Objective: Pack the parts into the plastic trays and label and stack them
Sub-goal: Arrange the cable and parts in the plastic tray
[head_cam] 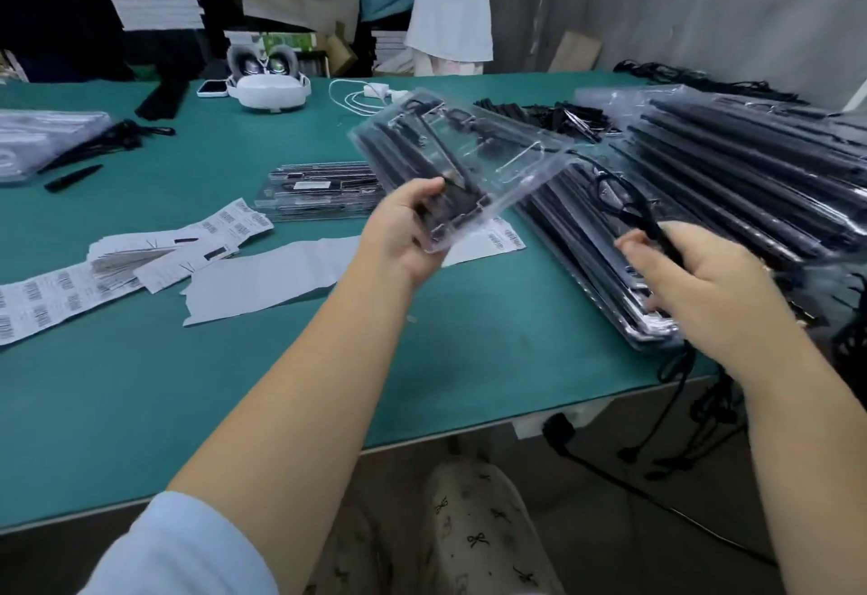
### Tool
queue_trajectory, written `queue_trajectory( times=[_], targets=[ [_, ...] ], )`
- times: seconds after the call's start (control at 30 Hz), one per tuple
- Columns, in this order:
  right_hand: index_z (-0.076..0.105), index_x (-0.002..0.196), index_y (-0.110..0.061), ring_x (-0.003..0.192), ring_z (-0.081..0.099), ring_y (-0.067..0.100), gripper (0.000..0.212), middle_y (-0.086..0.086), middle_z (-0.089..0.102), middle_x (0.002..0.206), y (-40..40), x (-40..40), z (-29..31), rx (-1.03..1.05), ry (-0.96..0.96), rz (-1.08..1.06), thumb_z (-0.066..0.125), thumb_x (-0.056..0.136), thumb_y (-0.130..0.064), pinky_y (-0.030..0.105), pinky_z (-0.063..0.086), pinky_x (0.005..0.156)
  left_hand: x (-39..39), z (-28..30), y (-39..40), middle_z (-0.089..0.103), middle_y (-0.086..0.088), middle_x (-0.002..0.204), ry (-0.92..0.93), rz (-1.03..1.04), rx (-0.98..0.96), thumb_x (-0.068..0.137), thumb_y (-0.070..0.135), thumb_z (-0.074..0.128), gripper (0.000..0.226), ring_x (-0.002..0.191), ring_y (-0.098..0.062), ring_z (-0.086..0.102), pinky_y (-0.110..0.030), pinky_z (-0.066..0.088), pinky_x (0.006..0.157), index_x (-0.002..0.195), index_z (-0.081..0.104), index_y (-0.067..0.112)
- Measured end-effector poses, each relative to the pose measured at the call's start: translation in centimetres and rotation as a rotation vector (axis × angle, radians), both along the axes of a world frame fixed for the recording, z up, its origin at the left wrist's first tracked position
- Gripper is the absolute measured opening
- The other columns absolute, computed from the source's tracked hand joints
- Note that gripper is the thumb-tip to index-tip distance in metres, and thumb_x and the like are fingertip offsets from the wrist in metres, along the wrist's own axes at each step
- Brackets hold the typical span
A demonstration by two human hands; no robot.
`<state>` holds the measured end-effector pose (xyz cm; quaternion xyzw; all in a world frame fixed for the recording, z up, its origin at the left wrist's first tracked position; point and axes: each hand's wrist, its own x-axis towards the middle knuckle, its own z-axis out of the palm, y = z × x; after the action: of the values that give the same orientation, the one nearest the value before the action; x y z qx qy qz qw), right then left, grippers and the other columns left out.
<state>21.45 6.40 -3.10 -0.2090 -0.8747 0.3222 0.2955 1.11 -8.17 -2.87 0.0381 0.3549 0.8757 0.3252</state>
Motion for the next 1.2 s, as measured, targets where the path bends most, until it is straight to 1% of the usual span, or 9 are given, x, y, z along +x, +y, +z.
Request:
queue_trajectory(
  times=[0.1,0.2,0.37,0.47,0.6,0.77,0.83,0.93,1.2],
  targets=[
    [0.063,0.089,-0.024,0.04,0.044,0.0,0.009,-0.02,0.049,0.047,-2.6,-2.4,-0.1,-0.351,0.156,0.157,0.059,0.088,-0.033,0.007,0.029,0.04,-2.0,-0.5,-3.4,0.068,-0.009,0.065,0.0,0.024,-0.059,0.091,0.001,0.042,0.021,0.061,-0.019,0.067,-0.027,0.054,0.047,0.079,0.059,0.002],
    [0.063,0.08,-0.022,0.038,0.025,0.001,0.009,-0.016,0.034,0.046,-4.8,-4.8,-0.4,-0.607,0.201,0.26,0.061,0.088,-0.021,0.014,0.021,0.035,-3.7,-1.4,-7.6,0.069,-0.007,0.062,0.032,0.037,-0.159,0.091,0.003,0.044,0.023,0.054,-0.017,0.068,-0.023,0.053,0.046,0.076,0.061,0.004],
    [0.065,0.057,-0.014,0.039,0.03,0.002,0.047,-0.011,0.037,0.045,-7.3,-8.5,-0.9,-0.573,0.232,0.274,0.058,0.077,-0.056,0.012,0.026,0.039,-5.2,-3.5,-14.2,0.072,-0.012,0.073,0.15,0.048,-0.392,0.089,0.003,0.046,0.021,0.066,-0.022,0.072,-0.032,0.058,0.056,0.086,0.066,0.002],
    [0.066,0.05,-0.018,0.045,0.039,0.003,0.04,-0.008,0.046,0.045,-8.4,-11.0,-1.5,-0.403,0.269,0.218,0.056,0.081,-0.042,0.021,0.033,0.05,-5.4,-4.5,-16.7,0.071,-0.013,0.072,0.217,-0.028,-0.471,0.087,-0.004,0.047,0.028,0.059,-0.022,0.07,-0.029,0.058,0.053,0.079,0.072,0.004],
    [0.056,0.057,-0.002,0.056,0.048,0.019,0.033,-0.001,0.053,0.049,-9.7,-14.1,-2.2,-0.005,0.232,0.268,0.051,0.078,-0.026,0.036,0.036,0.056,-4.7,-5.0,-17.8,0.069,-0.006,0.078,0.427,-0.121,-0.724,0.085,-0.004,0.057,0.025,0.064,-0.016,0.067,-0.024,0.052,0.051,0.104,0.062,0.011],
    [0.055,0.051,-0.008,0.068,0.041,0.023,0.031,0.006,0.053,0.058,-10.1,-18.0,-3.0,0.394,0.177,0.366,0.058,0.078,-0.024,0.035,0.03,0.071,-3.6,-5.0,-18.0,0.043,-0.003,0.143,0.65,-0.015,-1.3,0.081,0.026,0.073,0.084,0.123,-0.024,0.046,-0.035,0.037,0.099,0.148,0.025,0.014],
    [0.053,0.047,-0.009,0.068,0.04,0.023,0.037,0.007,0.051,0.056,-9.2,-19.1,-3.3,0.43,0.173,0.365,0.059,0.08,-0.025,0.036,0.029,0.071,-3.0,-5.0,-18.4,0.053,0.007,0.122,0.686,0.017,-1.349,0.083,0.028,0.069,0.078,0.094,-0.014,0.054,-0.027,0.043,0.077,0.146,0.024,0.019],
    [0.048,0.043,-0.001,0.062,0.039,0.026,0.041,0.013,0.046,0.051,-7.6,-20.2,-4.1,0.399,0.243,0.29,0.058,0.08,-0.017,0.038,0.034,0.068,-2.1,-4.9,-19.2,0.035,0.024,0.077,0.714,0.057,-1.419,0.086,0.024,0.064,0.08,0.055,0.003,0.034,-0.012,0.032,0.042,0.148,0.014,0.032],
    [0.045,0.056,-0.011,0.086,0.042,0.033,0.047,0.014,0.047,0.067,-2.0,-22.0,-4.9,0.137,0.156,-0.232,0.047,0.095,-0.038,0.036,0.031,0.078,-1.0,-4.6,-21.4,0.05,0.018,0.078,0.755,-0.04,-1.571,0.087,0.031,0.062,0.074,0.053,-0.004,0.044,-0.017,0.037,0.049,0.145,0.018,0.04]
  ],
)
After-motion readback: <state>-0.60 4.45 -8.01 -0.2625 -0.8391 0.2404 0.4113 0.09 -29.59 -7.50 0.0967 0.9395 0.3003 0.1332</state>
